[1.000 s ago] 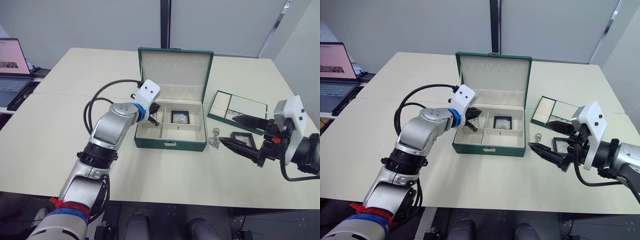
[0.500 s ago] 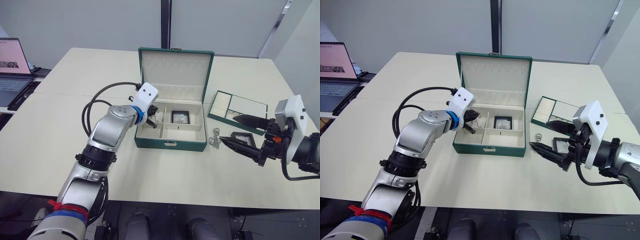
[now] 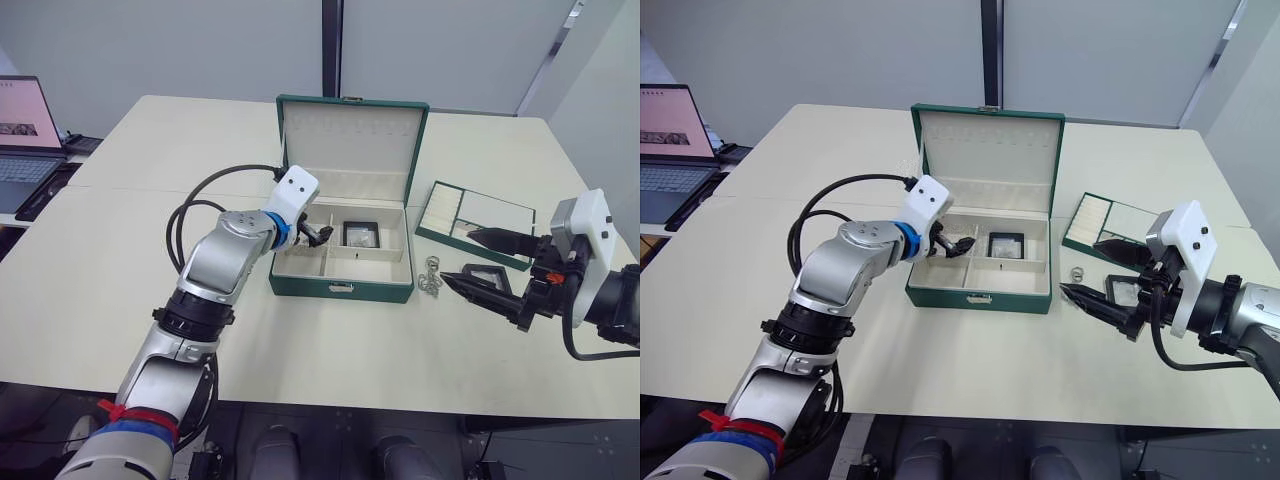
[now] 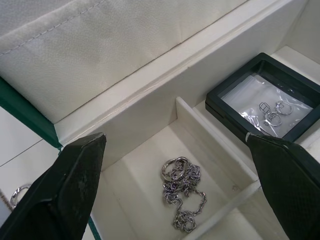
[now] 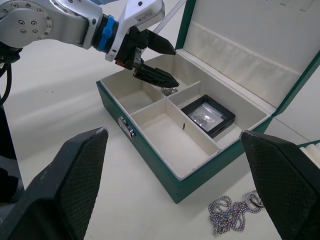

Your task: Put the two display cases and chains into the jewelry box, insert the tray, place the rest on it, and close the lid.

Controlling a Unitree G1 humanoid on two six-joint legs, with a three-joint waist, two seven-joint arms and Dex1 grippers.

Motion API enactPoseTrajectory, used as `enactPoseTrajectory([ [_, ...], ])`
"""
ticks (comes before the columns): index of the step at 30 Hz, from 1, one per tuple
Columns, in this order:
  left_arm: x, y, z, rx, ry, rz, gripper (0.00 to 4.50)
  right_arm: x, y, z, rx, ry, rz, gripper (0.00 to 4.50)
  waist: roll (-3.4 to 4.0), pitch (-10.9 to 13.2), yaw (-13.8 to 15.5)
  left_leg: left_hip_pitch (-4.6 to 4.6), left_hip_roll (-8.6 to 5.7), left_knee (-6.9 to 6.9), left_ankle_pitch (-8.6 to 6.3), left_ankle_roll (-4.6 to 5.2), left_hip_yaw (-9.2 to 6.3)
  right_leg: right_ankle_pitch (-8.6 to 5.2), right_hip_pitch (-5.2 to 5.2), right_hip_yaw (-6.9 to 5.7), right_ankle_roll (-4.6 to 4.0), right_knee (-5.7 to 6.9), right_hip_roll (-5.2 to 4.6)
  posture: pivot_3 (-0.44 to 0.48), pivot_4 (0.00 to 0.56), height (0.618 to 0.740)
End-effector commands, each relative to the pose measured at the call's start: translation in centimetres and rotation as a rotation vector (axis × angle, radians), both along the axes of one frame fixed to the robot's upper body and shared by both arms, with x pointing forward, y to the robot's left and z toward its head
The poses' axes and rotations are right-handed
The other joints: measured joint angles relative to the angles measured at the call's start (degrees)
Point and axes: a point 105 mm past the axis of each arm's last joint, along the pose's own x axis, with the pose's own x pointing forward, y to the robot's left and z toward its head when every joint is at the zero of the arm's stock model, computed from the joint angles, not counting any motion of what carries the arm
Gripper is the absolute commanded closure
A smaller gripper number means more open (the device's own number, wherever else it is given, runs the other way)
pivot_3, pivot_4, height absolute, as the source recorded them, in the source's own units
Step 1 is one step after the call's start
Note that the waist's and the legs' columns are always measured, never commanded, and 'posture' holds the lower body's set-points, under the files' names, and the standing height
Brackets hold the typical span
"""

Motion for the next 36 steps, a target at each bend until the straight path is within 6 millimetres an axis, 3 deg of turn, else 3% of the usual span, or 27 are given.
enactPoseTrajectory([
  [1, -0.3, -0.9, 2.7, -0.076, -0.075, -0.047, 0.03, -0.1, 0.1, 0.7, 0.000, -0.041, 0.012, 0.00, 0.00, 0.00, 0.01, 0.00, 0.00, 0.00, 0.00, 0.00, 0.00, 0.00, 0.00, -0.01, 0.00, 0.00, 0.00, 0.000, 0.150, 0.740],
  [8, -2.5, -2.0, 5.7, -0.190, -0.133, -0.212, 0.03, 0.0, 0.1, 0.6, -0.001, -0.046, 0.012, 0.00, 0.00, 0.00, 0.08, 0.00, 0.02, 0.01, 0.00, -0.01, 0.01, 0.00, -0.01, 0.00, 0.00, 0.01, 0.01, 0.000, 0.150, 0.740],
  [11, -4.8, -1.6, 6.9, -0.240, -0.124, -0.335, 0.03, 0.0, 0.1, 0.4, -0.002, -0.044, 0.013, 0.00, 0.02, -0.01, -0.01, 0.00, 0.03, 0.01, 0.00, -0.01, 0.01, 0.00, -0.01, 0.00, 0.00, 0.02, 0.01, 0.000, 0.150, 0.740],
  [17, -10.3, 1.0, 6.3, -0.207, -0.012, -0.514, 0.03, -0.5, 0.7, -0.6, 0.007, -0.012, 0.037, 0.00, 0.05, -0.03, -0.32, 0.07, 0.08, -0.01, 0.01, -0.02, 0.02, 0.00, 0.03, -0.02, 0.00, 0.02, 0.02, 0.000, 0.150, 0.740],
  [21, -13.8, 4.6, 6.3, -0.271, 0.015, -0.519, 0.03, -1.2, 1.2, -1.9, 0.027, 0.031, 0.050, 0.00, 0.06, -0.02, -0.37, 0.08, 0.09, 0.00, 0.00, -0.01, -0.01, 0.00, 0.04, -0.04, 0.00, 0.02, 0.01, 0.000, 0.150, 0.740],
  [25, -15.1, 7.9, 5.4, -0.294, 0.091, -0.400, 0.03, -1.9, 1.4, -3.4, 0.040, 0.077, 0.055, 0.00, 0.06, -0.02, -0.73, 0.11, 0.12, 0.00, -0.04, 0.07, -0.08, 0.00, 0.06, -0.09, 0.00, 0.04, 0.04, 0.000, 0.150, 0.740],
  [29, -16.1, 11.3, 4.5, -0.211, -0.004, -0.271, 0.03, -2.9, 1.1, -5.2, 0.031, 0.159, 0.074, 0.00, 0.04, -0.01, -0.75, 0.13, 0.05, 0.01, -0.10, 0.16, -0.09, -0.01, 0.11, -0.11, 0.01, 0.02, -0.04, 0.000, 0.150, 0.740],
  [33, -18.3, 13.9, 2.1, -0.140, 0.078, -0.199, 0.03, -4.1, 0.7, -6.8, -0.008, 0.233, 0.100, 0.00, 0.05, -0.01, -0.88, 0.15, 0.09, -0.06, -0.12, 0.16, -0.06, -0.01, 0.07, -0.07, 0.00, -0.04, -0.02, 0.000, 0.150, 0.740],
  [36, -19.7, 17.5, -1.1, 0.031, 0.123, -0.090, 0.03, -4.5, -0.2, -7.7, -0.024, 0.267, 0.085, 0.00, 0.06, -0.03, -1.06, 0.19, 0.09, -0.06, -0.13, 0.18, 0.00, -0.01, 0.04, -0.01, -0.02, -0.02, -0.02, 0.000, 0.150, 0.740],
])
